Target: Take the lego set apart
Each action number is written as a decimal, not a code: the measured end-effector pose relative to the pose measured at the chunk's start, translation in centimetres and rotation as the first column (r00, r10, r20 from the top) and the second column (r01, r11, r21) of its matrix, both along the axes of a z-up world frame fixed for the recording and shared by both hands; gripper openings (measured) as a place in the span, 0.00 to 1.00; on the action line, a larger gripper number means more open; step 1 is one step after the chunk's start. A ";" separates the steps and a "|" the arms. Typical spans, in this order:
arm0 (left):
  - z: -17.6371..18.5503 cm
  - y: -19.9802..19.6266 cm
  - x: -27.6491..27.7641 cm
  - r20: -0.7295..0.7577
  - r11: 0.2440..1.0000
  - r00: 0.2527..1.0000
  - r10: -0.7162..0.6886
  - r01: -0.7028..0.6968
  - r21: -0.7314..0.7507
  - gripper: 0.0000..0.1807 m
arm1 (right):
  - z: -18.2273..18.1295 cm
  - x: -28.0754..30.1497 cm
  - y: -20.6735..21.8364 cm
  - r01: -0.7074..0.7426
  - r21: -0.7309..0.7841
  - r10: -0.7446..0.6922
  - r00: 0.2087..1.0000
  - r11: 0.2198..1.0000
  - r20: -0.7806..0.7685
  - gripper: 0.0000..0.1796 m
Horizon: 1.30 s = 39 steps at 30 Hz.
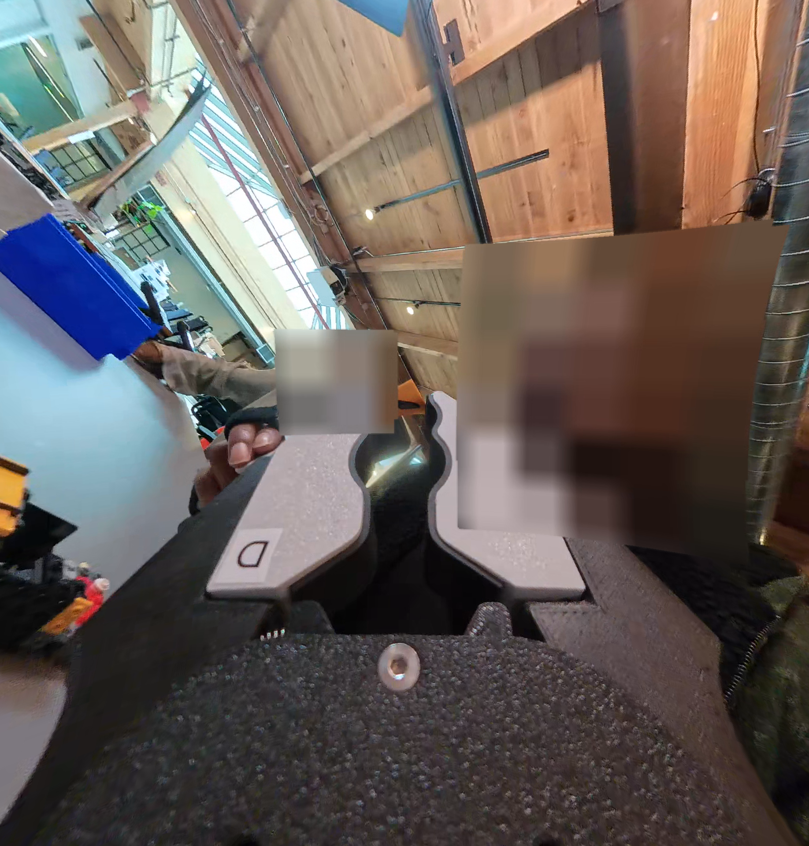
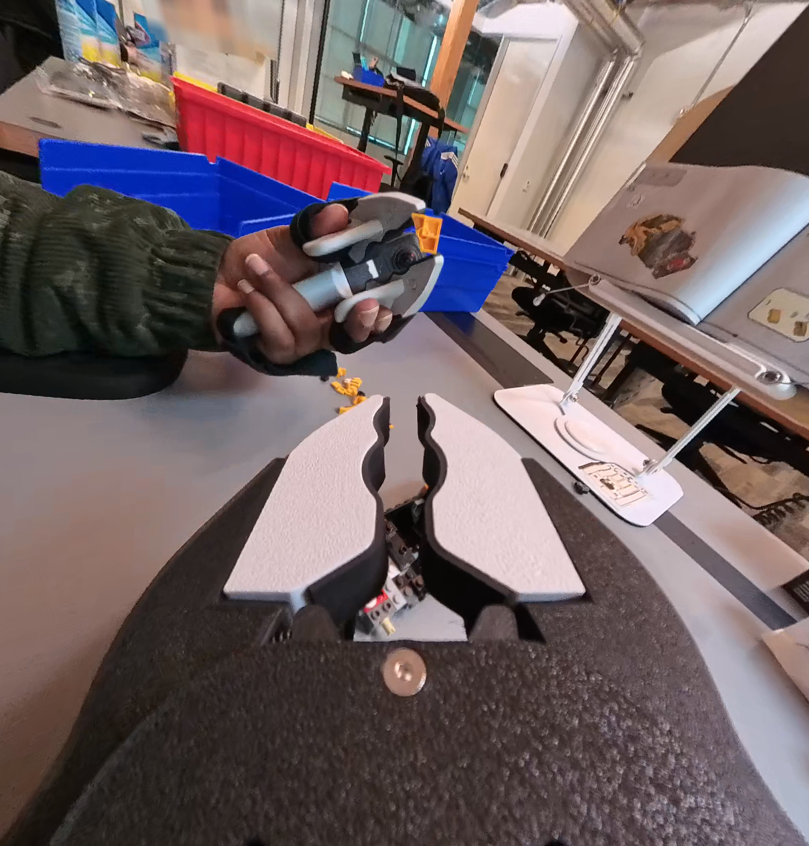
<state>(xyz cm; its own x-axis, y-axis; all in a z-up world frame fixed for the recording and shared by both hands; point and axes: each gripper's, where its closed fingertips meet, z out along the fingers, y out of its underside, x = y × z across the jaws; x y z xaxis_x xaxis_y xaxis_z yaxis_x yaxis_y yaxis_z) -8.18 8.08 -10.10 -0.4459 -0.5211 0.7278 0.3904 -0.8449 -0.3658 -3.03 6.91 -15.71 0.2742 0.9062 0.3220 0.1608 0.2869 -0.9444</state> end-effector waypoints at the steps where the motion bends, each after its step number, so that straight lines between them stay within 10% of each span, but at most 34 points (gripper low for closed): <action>1: 0.1 -0.3 0.4 0.005 1.000 1.000 -0.014 0.014 0.002 0.11 | 0.1 0.0 -0.1 -0.003 0.006 0.003 1.000 1.000 -0.004 0.06; 10: 0.0 -0.6 0.5 0.026 0.999 0.999 -0.038 0.038 0.005 0.11 | -0.2 -0.4 0.0 0.000 0.006 0.000 1.000 1.000 0.015 0.06; 13: -2.0 0.1 0.2 -0.219 0.996 0.974 0.060 -0.045 0.075 0.11 | -0.6 -0.2 0.7 0.038 0.001 -0.038 0.999 0.999 0.034 0.06; 15: -5.6 1.7 -1.6 -0.576 0.963 0.775 0.261 -0.168 0.211 0.11 | -0.8 0.4 2.0 0.108 -0.013 -0.107 0.993 0.994 0.047 0.06; 18: -10.8 3.5 -7.6 -0.860 0.881 0.214 0.464 -0.217 0.421 0.11 | -0.8 1.4 3.7 0.169 -0.071 -0.167 0.985 0.983 0.033 0.06; 22: -10.9 2.5 -10.6 -0.827 0.807 -0.079 0.557 -0.187 0.561 0.11 | -1.0 1.9 4.5 0.179 -0.132 -0.179 0.984 0.975 0.018 0.06; 27: -7.0 -1.4 -18.7 -0.563 0.653 -0.633 0.531 -0.117 0.748 0.11 | -1.4 2.1 4.7 0.193 -0.130 -0.190 0.981 0.972 0.036 0.05; 32: -4.7 -7.7 -26.8 -0.450 0.576 -0.831 0.327 -0.202 0.792 0.11 | -1.4 2.3 4.8 0.190 -0.170 -0.189 0.982 0.967 0.025 0.05; 39: -12.1 -12.1 -31.7 -0.698 0.638 -0.712 0.074 -0.504 0.582 0.30 | -1.3 2.4 4.3 0.188 -0.164 -0.186 0.982 0.968 0.031 0.04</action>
<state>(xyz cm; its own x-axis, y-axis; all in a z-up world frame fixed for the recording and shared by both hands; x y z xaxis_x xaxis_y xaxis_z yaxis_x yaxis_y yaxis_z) -39.86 -3.98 -22.16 0.9357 0.1926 -0.2955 -0.0305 -0.7905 -0.6117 -0.58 11.25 -17.05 0.4400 0.8803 0.1774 0.2111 0.0906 -0.9732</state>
